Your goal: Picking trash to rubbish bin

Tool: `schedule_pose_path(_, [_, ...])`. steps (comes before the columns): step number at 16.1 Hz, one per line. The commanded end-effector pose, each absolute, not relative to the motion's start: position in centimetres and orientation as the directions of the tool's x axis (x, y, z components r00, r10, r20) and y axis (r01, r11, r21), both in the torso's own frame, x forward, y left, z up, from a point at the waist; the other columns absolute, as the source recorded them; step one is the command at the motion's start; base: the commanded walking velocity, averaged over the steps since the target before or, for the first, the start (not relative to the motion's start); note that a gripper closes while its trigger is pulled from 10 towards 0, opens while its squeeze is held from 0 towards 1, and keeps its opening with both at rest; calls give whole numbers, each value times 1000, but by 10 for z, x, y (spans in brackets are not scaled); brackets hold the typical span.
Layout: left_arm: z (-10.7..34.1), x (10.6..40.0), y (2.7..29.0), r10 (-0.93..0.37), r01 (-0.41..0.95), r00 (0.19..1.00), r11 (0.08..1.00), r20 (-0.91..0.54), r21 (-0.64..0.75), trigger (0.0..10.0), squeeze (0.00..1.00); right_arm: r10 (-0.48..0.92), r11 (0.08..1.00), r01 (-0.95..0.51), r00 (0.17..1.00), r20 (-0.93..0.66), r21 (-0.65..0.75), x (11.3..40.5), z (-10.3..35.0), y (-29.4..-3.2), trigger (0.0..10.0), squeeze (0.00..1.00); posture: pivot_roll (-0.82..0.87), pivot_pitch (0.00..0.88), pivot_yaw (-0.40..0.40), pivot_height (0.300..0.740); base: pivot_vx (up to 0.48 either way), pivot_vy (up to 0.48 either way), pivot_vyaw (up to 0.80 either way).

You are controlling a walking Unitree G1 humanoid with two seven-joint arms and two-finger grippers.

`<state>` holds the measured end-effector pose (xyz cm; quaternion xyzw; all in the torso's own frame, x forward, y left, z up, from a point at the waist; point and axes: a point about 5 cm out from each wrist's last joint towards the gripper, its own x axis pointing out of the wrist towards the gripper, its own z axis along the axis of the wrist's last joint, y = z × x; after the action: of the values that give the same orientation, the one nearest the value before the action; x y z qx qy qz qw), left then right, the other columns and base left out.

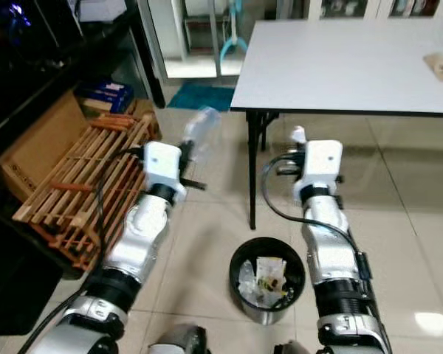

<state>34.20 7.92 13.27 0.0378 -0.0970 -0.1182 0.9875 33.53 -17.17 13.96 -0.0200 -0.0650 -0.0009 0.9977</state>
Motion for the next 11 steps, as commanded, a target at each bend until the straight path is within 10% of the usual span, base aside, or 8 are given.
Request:
schedule_pose_path(1, [133,343,84,-231,217,955,971,186,97,10000,0,21,1000,-17,989,149,-26,335,142,-168,10000,0,-17,11,72,683,0,0,0])
schedule_pose_path(11, [131,343,84,-196,183,964,980,183,81,10000,0,52,999,-51,989,138,-15,339,142,-164,10000,0,-5,18,13,683,0,0,0])
